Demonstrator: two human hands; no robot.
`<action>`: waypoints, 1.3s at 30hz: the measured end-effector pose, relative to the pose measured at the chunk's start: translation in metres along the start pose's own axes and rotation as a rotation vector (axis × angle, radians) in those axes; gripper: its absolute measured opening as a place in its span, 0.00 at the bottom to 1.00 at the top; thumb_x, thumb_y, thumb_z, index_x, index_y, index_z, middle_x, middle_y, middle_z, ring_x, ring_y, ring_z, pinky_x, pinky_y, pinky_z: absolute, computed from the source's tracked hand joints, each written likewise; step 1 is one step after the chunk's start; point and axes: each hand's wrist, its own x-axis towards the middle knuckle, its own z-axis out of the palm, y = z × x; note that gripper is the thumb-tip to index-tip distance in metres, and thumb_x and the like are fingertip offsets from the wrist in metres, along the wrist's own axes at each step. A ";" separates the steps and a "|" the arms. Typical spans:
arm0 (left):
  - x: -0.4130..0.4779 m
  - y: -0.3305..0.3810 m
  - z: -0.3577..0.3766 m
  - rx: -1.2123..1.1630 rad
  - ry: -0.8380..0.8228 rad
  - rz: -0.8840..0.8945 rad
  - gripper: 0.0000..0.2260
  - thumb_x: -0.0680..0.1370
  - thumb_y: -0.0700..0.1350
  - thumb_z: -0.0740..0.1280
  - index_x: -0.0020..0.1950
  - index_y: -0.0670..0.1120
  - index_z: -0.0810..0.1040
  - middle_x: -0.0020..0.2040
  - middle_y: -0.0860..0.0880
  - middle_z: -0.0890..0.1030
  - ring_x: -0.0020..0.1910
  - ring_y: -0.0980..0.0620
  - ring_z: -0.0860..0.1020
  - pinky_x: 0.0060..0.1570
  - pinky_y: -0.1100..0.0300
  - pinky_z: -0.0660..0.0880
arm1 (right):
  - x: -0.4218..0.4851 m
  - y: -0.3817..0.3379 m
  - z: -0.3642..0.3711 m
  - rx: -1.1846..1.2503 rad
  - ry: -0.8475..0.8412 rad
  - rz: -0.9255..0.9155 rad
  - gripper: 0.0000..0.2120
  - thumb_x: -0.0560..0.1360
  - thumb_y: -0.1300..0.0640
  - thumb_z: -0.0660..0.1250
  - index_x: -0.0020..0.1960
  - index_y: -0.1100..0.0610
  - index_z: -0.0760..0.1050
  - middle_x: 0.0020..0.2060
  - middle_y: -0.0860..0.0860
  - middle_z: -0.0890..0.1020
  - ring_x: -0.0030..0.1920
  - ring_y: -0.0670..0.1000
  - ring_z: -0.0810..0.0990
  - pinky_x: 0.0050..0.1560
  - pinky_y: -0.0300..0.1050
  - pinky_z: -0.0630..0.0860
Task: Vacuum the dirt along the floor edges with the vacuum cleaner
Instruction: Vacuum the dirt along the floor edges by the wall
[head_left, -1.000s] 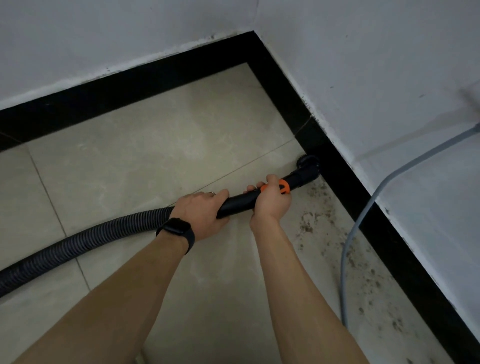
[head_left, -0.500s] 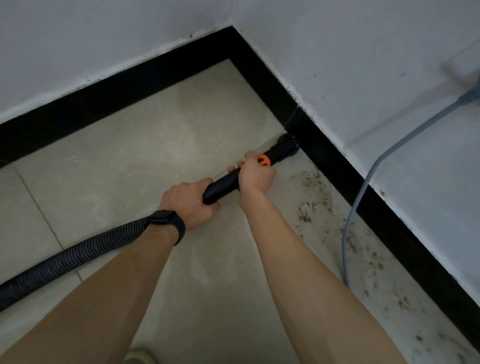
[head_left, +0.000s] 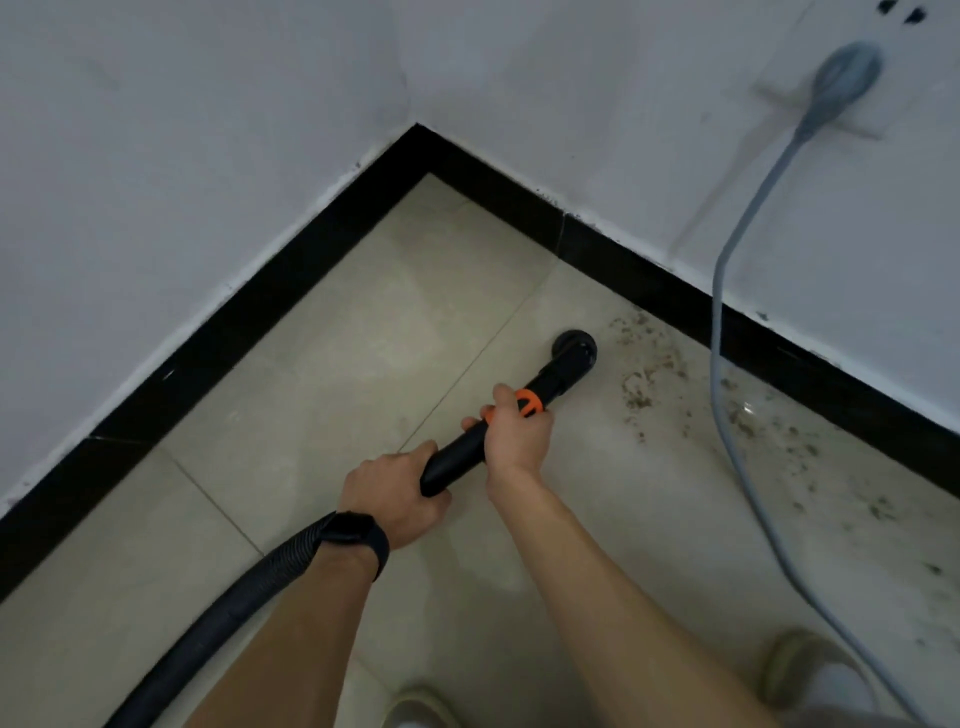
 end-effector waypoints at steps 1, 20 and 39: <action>-0.005 0.002 -0.004 0.014 -0.003 -0.007 0.10 0.68 0.58 0.63 0.44 0.58 0.64 0.32 0.55 0.73 0.31 0.49 0.74 0.29 0.60 0.65 | -0.005 0.000 -0.002 0.012 0.002 0.010 0.14 0.80 0.55 0.69 0.61 0.58 0.68 0.37 0.54 0.81 0.27 0.50 0.84 0.37 0.47 0.80; -0.046 0.056 0.008 0.140 -0.144 0.151 0.10 0.71 0.55 0.64 0.44 0.57 0.64 0.36 0.55 0.74 0.35 0.47 0.74 0.34 0.57 0.67 | -0.041 0.022 -0.094 0.261 0.201 0.044 0.13 0.79 0.58 0.70 0.59 0.60 0.68 0.34 0.54 0.80 0.30 0.54 0.85 0.37 0.48 0.80; -0.014 0.060 -0.006 0.021 0.030 -0.139 0.08 0.71 0.53 0.64 0.43 0.55 0.65 0.32 0.55 0.74 0.28 0.54 0.71 0.25 0.62 0.62 | 0.006 -0.024 -0.034 0.102 -0.138 0.056 0.13 0.76 0.60 0.72 0.56 0.58 0.70 0.34 0.54 0.78 0.28 0.54 0.80 0.32 0.45 0.80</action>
